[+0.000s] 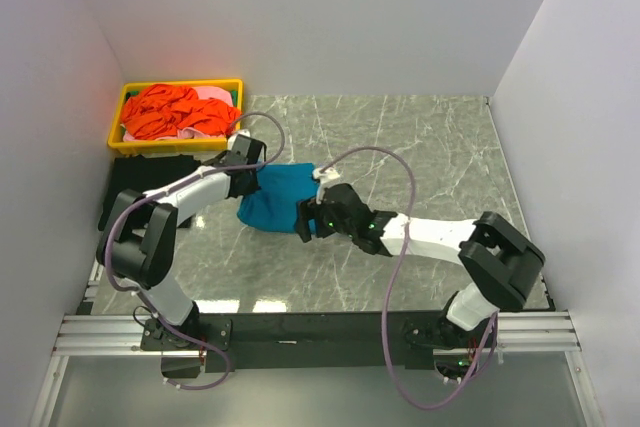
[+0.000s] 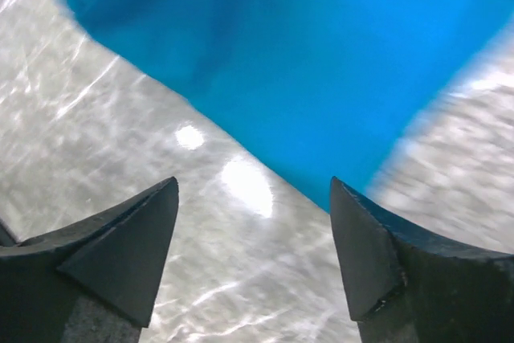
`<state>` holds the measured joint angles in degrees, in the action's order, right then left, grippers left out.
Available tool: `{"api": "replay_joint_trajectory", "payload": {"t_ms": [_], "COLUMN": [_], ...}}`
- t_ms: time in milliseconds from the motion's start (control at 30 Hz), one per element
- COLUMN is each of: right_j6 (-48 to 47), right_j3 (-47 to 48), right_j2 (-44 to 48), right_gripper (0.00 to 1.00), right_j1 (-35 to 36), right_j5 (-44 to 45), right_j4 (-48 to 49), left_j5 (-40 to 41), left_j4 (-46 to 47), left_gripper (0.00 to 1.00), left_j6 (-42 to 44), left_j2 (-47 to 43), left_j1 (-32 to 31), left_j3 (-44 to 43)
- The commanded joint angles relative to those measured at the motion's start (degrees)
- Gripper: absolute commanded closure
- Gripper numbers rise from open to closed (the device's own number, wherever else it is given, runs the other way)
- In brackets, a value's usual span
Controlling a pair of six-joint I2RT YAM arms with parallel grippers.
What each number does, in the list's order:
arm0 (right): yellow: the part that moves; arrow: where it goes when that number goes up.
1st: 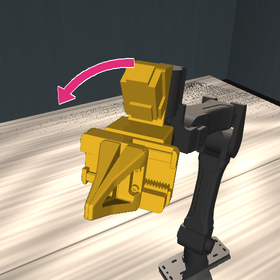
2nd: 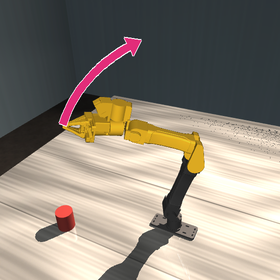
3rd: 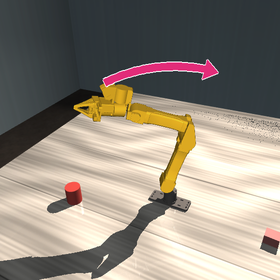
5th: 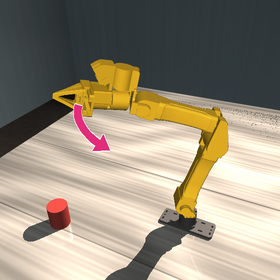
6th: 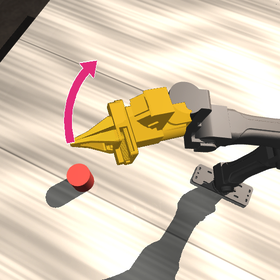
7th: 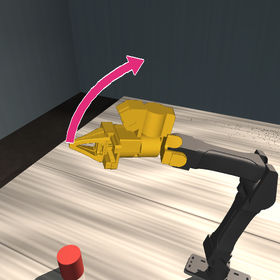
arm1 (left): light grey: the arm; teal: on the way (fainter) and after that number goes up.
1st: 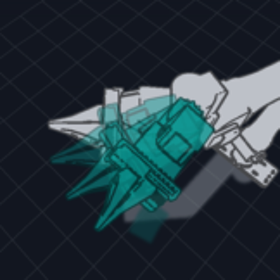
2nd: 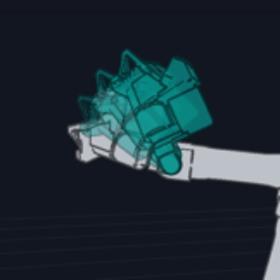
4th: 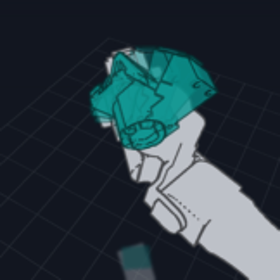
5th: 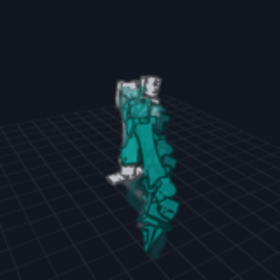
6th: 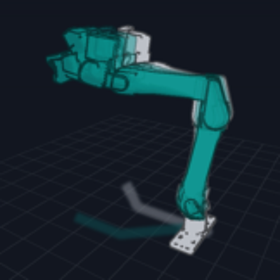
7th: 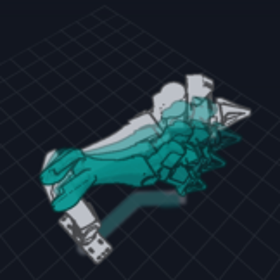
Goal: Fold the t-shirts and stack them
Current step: Neatly place the folded tshirt to the corner
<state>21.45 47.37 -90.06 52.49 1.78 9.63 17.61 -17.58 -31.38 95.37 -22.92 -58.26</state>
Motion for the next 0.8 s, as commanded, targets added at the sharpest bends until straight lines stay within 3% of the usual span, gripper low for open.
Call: {"api": "replay_joint_trajectory", "payload": {"t_ms": [0,200,767], "right_j6": [2.7,4.6,12.4], "right_j3": [-5.2,-10.2,-14.5], "right_j2": [4.4,6.3,3.9], "right_gripper": [0.15,0.12,0.14], "right_j1": [-1.9,-5.1,-12.1], "right_j5": [5.9,11.4,5.8], "right_j4": [9.5,13.5,19.2], "left_j5": [12.8,19.1,39.8], "left_j4": [-7.4,-11.5,-6.6], "left_gripper": [0.99,0.99,0.99], "left_j6": [10.3,13.6,29.1], "left_j2": [-3.7,-5.8,-6.2], "left_j1": [1.3,7.1,16.1], "left_j3": [-4.9,-7.0,-8.2]}}
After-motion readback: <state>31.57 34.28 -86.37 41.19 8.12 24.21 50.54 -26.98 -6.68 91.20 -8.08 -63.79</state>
